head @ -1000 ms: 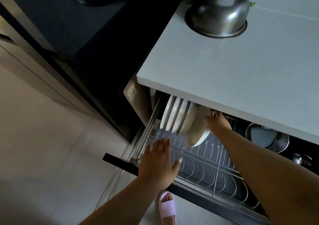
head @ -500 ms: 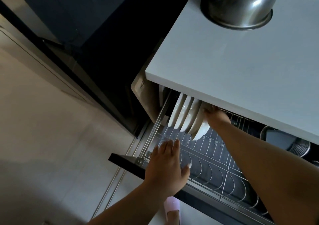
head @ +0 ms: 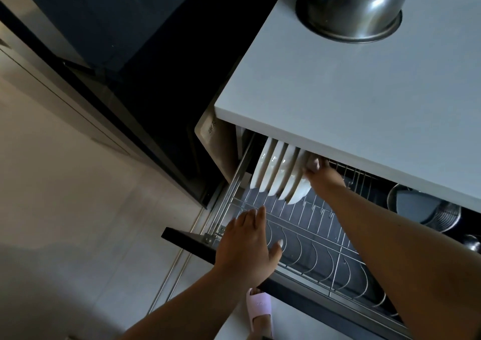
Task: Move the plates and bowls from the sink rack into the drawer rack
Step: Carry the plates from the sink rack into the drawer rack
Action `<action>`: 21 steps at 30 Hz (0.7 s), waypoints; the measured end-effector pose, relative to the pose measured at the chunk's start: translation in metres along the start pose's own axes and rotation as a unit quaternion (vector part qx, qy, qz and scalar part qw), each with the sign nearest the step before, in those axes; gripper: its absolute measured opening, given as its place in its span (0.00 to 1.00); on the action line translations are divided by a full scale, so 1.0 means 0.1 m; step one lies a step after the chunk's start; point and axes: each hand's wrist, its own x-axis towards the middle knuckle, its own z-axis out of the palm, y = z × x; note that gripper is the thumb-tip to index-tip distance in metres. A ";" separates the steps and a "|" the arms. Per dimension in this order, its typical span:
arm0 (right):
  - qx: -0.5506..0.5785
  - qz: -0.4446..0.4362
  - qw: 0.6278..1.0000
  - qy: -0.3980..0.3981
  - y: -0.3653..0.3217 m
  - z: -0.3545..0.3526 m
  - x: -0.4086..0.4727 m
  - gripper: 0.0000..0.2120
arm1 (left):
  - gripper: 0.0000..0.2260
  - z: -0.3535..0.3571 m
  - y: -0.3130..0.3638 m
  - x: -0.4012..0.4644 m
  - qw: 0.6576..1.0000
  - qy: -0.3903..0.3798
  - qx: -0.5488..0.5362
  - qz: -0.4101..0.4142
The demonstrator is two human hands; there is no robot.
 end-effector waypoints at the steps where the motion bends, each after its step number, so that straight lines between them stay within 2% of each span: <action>1: 0.007 -0.001 1.000 -0.001 0.04 0.00 -0.06 0.27 | 0.35 -0.01 0.01 0.00 1.000 -0.001 -0.001 -0.001; 5: 0.070 0.008 0.997 0.015 0.14 0.01 -0.40 0.31 | 0.34 -0.01 0.03 0.00 1.000 -0.009 0.000 -0.007; 9: 0.103 -0.015 0.995 0.006 0.27 -0.09 -0.84 0.30 | 0.31 -0.07 0.09 -0.01 0.998 -0.049 -0.014 -0.023; 12: 0.125 -0.030 0.991 0.029 0.45 -0.25 -1.18 0.27 | 0.29 -0.13 0.24 0.02 0.996 -0.070 -0.054 -0.027; 21: 0.160 -0.031 0.976 0.143 1.32 -0.91 -2.12 0.24 | 0.23 -0.30 1.40 0.06 0.989 -0.076 -0.113 0.066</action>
